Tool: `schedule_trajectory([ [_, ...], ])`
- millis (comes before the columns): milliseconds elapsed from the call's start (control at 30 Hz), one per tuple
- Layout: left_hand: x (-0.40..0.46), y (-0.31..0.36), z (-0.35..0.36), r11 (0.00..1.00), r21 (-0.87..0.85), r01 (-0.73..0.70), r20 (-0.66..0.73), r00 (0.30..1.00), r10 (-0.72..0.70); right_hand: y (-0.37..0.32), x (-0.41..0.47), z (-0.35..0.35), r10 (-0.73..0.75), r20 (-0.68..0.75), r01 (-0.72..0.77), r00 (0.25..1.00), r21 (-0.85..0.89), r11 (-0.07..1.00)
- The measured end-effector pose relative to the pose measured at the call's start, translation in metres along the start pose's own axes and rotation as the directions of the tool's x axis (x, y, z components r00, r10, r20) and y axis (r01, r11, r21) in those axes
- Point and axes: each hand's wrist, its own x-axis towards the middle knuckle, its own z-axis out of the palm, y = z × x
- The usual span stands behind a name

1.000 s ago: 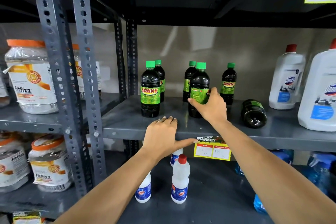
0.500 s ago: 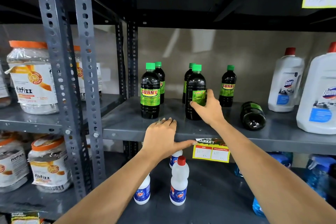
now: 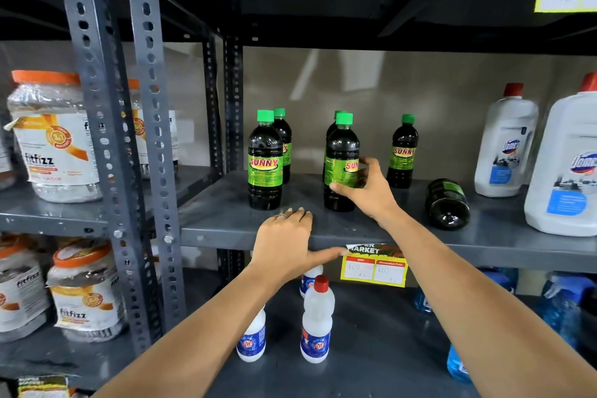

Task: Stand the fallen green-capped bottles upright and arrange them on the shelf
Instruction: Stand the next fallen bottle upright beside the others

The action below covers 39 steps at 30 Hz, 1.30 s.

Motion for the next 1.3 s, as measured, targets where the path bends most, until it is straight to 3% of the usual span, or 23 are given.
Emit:
schedule_trajectory([
  [100, 0.000, 0.000, 0.001, 1.000, 0.013, -0.003, -0.017, 1.000, 0.004, 0.002, 0.003, 0.001, 0.036, 0.071, -0.043, 0.997, 0.105, 0.994],
  [367, -0.001, 0.001, -0.001, 1.000, 0.022, -0.001, -0.008, 1.000, 0.001, 0.004, 0.004, 0.001, 0.042, 0.131, -0.058, 0.990, 0.117, 0.991],
  [700, -0.001, 0.001, -0.002, 1.000, 0.006, 0.008, 0.012, 1.000, -0.008, 0.004, 0.002, 0.000, 0.042, 0.046, -0.042, 0.998, -0.018, 0.999],
  [1100, -0.002, 0.003, -0.012, 1.000, -0.002, -0.005, 0.021, 1.000, 0.005, 0.003, 0.003, -0.002, 0.105, 0.050, -0.108, 0.993, 0.058, 0.993],
  [1200, -0.001, 0.008, -0.015, 0.995, -0.067, -0.072, 0.038, 0.996, 0.075, -0.005, -0.007, -0.008, 0.033, -0.024, -0.029, 0.999, 0.155, 0.988],
  [1300, 0.004, 0.027, -0.016, 0.978, -0.104, -0.180, 0.061, 0.980, 0.187, -0.018, -0.014, -0.020, -0.170, -0.162, 0.188, 0.972, 0.101, 0.977],
])
